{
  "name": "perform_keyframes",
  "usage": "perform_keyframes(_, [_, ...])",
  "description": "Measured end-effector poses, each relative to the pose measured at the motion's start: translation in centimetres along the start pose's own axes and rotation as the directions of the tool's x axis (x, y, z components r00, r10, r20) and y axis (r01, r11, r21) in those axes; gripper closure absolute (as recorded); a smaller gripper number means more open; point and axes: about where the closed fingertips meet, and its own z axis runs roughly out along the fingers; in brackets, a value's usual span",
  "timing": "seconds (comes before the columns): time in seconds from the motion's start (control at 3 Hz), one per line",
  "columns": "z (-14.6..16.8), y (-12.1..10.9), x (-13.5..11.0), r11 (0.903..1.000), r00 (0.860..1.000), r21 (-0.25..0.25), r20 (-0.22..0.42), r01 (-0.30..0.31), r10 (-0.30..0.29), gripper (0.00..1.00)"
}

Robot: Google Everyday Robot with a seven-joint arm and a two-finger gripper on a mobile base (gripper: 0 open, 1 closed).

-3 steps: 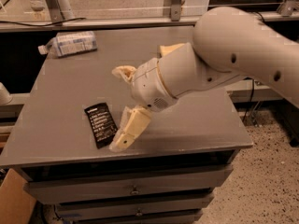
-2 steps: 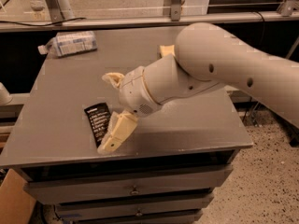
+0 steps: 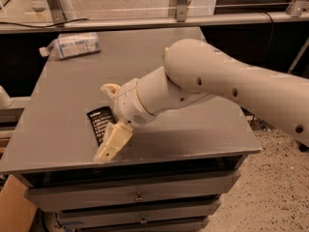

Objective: Move rxbar chocolate near blue plastic bottle

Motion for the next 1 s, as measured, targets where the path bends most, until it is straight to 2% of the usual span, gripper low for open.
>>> perform_keyframes(0.33, [0.47, 0.11, 1.28, 0.9997, 1.0, 0.003, -0.013, -0.024, 0.024, 0.0])
perform_keyframes(0.67, [0.98, 0.49, 2.03, 0.9994, 0.999, -0.007, -0.025, -0.033, 0.032, 0.18])
perform_keyframes(1.0, [1.29, 0.87, 2.17, 0.9993, 0.999, -0.022, -0.028, -0.031, 0.03, 0.41])
